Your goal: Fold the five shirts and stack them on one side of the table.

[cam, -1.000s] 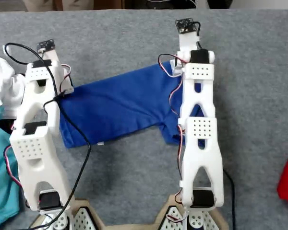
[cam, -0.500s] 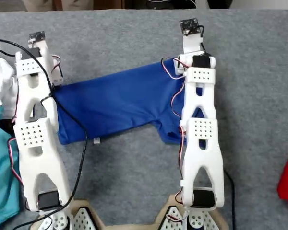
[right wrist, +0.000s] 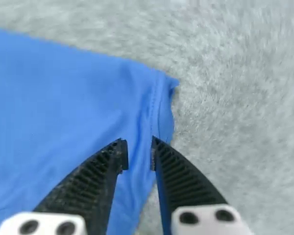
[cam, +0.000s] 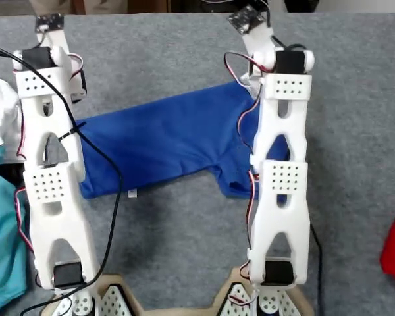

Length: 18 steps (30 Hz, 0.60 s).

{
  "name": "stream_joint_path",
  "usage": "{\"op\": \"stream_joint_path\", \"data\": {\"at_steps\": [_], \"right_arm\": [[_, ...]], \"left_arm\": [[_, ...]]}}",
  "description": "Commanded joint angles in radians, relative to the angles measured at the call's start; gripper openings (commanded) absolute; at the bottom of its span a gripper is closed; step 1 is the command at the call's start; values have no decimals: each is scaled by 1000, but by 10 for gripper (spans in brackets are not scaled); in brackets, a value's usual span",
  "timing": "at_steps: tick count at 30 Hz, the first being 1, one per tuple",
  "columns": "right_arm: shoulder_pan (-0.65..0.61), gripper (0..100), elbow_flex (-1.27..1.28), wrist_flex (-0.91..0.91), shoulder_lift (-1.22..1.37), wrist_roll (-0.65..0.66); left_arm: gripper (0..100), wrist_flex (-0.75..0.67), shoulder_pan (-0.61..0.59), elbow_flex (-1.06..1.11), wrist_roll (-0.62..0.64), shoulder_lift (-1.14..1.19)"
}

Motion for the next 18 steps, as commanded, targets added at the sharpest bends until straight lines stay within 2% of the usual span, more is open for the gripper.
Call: {"op": "stream_joint_path", "data": {"at_steps": [1,6,9,12,18], "right_arm": [[-15,106,-54,29,-154,37],[30,106,-18,34,-289,40],[41,106,76,34,-400,114],[44,106,262,34,-530,209],[35,108,796,32,-829,356]], "left_arm": [[20,12,14,132,5,-220],[20,11,17,551,0,-572],[20,6,9,795,-2,-817],[20,-32,5,1017,-3,-1052],[20,-107,-18,1409,-5,-1423]]}}
